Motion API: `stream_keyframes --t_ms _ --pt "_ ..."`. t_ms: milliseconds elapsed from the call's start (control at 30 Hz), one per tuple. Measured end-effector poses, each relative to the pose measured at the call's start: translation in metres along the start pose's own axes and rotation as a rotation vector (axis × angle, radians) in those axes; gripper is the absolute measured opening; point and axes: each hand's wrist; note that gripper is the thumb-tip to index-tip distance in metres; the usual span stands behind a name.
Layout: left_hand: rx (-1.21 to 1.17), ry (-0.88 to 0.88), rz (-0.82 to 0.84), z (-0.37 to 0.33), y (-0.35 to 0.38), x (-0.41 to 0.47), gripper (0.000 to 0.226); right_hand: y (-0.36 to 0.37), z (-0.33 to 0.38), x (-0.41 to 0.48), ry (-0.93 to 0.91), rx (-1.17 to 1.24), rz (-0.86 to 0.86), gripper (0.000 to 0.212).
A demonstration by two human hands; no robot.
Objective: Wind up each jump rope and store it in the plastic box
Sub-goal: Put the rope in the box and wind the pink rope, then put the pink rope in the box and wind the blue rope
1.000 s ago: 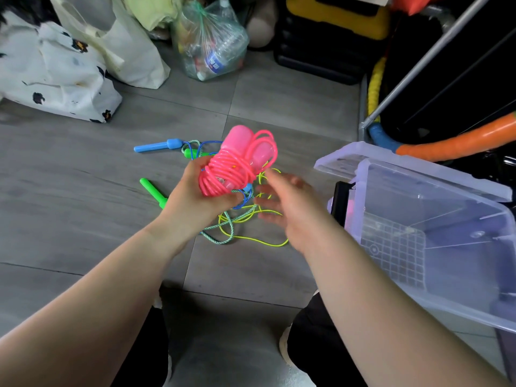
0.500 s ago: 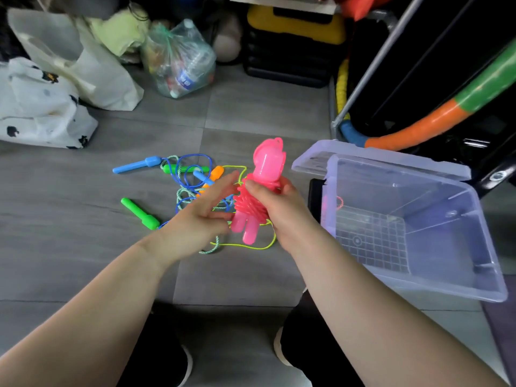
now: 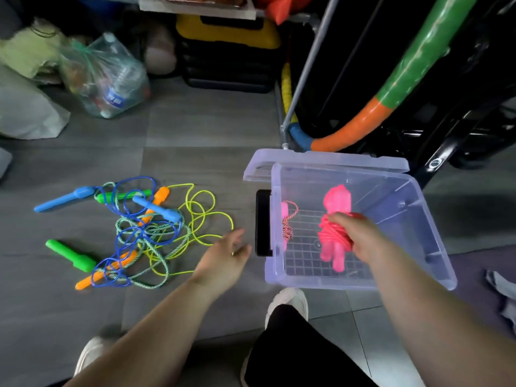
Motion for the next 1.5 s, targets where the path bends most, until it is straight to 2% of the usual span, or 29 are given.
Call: stream_keyframes --t_ms 100,133,233,333,400,467,500,567,633,767,833,900,1000,1100,1200,1333,1400,1467,1500 --pt "0.330 0.096 -0.035 -0.007 0.024 0.028 0.046 -0.010 -0.025 0.043 0.102 -0.058 -0.065 0.019" --pt "0.366 0.131 -0.068 -0.009 0.032 0.036 0.048 -0.009 -0.033 0.057 0.135 -0.071 -0.070 0.021" --pt "0.368 0.184 -0.131 -0.002 0.054 0.058 0.060 0.004 -0.055 0.101 0.192 -0.139 -0.071 0.025" --pt "0.317 0.229 -0.100 0.011 0.072 0.079 0.064 0.022 -0.071 0.139 0.216 -0.204 -0.066 0.026" --pt "0.296 0.259 -0.080 0.018 0.082 0.090 0.065 0.032 -0.081 0.162 0.224 -0.255 -0.087 0.018" --pt "0.312 0.305 -0.111 0.027 0.089 0.096 0.079 0.040 -0.088 0.174 0.202 -0.297 -0.099 0.011" --pt "0.335 0.330 -0.136 0.029 0.092 0.098 0.084 0.042 -0.094 0.180 0.186 -0.313 -0.104 0.017" --pt "0.366 0.421 -0.192 0.035 0.097 0.101 0.070 0.046 -0.101 0.189 0.166 -0.303 -0.118 0.037" --pt "0.307 0.476 -0.250 0.044 0.103 0.104 0.054 0.052 -0.102 0.196 0.161 -0.331 -0.138 0.046" --pt "0.203 0.539 -0.257 0.050 0.106 0.107 0.054 0.071 -0.092 0.197 0.151 -0.453 -0.068 0.030" --pt "0.187 0.564 -0.256 0.050 0.106 0.109 0.054 0.080 -0.090 0.198 0.148 -0.416 -0.072 0.035" --pt "0.159 0.572 -0.263 0.051 0.108 0.108 0.052 0.081 -0.093 0.201 0.142 -0.392 -0.076 0.040" --pt "0.147 0.569 -0.259 0.051 0.110 0.107 0.059 0.076 -0.090 0.195 0.112 -0.426 0.028 0.023" --pt "0.170 0.562 -0.268 0.053 0.109 0.107 0.059 0.078 -0.084 0.187 0.073 -0.503 0.130 0.031" --pt "0.249 0.543 -0.318 0.049 0.108 0.105 0.059 0.080 -0.084 0.186 0.075 -0.563 0.099 0.038" --pt "0.331 0.442 -0.348 0.040 0.096 0.093 0.057 0.066 -0.071 0.173 0.065 -0.701 -0.050 0.062" --pt "0.299 0.426 -0.277 0.028 0.078 0.080 0.055 0.055 -0.059 0.159 0.010 -0.767 -0.119 0.047" --pt "0.234 0.351 -0.144 0.016 0.051 0.059 0.049 0.046 -0.044 0.132 -0.095 -0.704 -0.188 0.025" --pt "0.229 0.352 -0.125 0.013 0.035 0.047 0.046 0.043 -0.037 0.113 -0.159 -0.680 -0.223 0.023"
Point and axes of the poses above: each hand's wrist, its own x-axis towards the middle knuckle, its own y-axis out of the palm, z = x × y, and after that the axes turned 6 degrees about -z, right-handed
